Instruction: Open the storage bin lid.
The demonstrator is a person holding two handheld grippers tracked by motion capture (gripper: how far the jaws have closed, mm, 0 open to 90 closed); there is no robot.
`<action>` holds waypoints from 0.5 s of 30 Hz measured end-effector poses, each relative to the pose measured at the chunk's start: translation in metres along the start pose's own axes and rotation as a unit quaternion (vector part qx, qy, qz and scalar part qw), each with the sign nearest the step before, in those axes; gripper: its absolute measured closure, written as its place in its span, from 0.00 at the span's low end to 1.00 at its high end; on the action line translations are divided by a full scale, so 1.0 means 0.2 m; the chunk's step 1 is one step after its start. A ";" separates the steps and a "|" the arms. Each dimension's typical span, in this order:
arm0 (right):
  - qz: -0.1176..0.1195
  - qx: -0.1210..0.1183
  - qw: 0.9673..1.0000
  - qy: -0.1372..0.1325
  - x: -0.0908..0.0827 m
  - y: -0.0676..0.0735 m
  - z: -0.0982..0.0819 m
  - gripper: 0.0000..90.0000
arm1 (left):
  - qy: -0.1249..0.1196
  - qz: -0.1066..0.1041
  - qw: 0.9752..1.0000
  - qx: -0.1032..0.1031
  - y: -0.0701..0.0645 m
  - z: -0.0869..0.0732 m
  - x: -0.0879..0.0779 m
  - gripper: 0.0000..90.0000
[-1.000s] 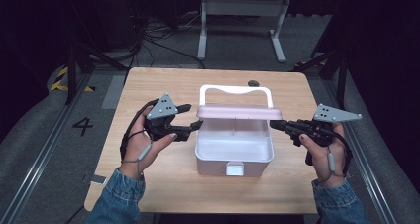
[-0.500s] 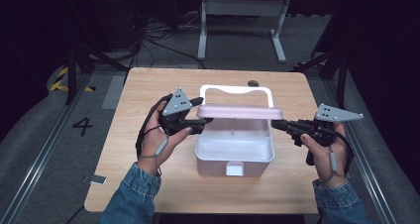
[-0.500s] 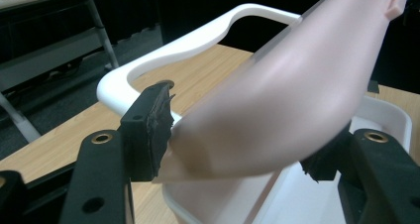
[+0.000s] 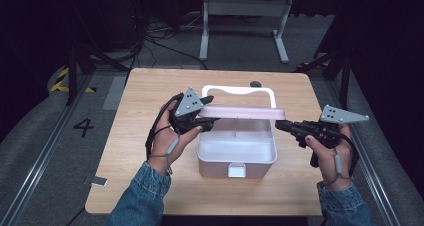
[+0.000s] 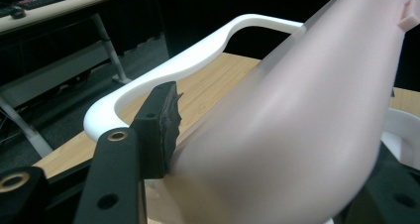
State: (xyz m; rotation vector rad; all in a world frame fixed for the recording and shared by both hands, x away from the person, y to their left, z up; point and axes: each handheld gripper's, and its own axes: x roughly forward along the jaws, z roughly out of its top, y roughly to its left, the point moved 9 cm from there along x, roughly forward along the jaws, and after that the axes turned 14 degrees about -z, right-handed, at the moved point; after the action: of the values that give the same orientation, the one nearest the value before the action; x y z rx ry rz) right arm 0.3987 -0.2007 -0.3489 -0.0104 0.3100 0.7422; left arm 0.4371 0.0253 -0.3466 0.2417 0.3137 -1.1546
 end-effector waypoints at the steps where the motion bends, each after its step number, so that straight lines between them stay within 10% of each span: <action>1: 0.000 0.000 1.000 0.000 0.00 0.00 0.00 1.00 | 0.000 0.000 1.000 0.000 0.00 0.00 0.00 0.52; 15: -0.034 -0.015 0.999 0.022 -0.07 -0.09 -0.03 0.81 | 0.001 -0.018 1.000 -0.002 0.04 0.02 -0.01 0.57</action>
State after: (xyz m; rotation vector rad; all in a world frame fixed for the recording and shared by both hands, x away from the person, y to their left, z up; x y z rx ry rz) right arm 0.3981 -0.2245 -0.3532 -0.0663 0.3395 0.6792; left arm 0.4451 0.0277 -0.3413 0.2347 0.3227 -1.1887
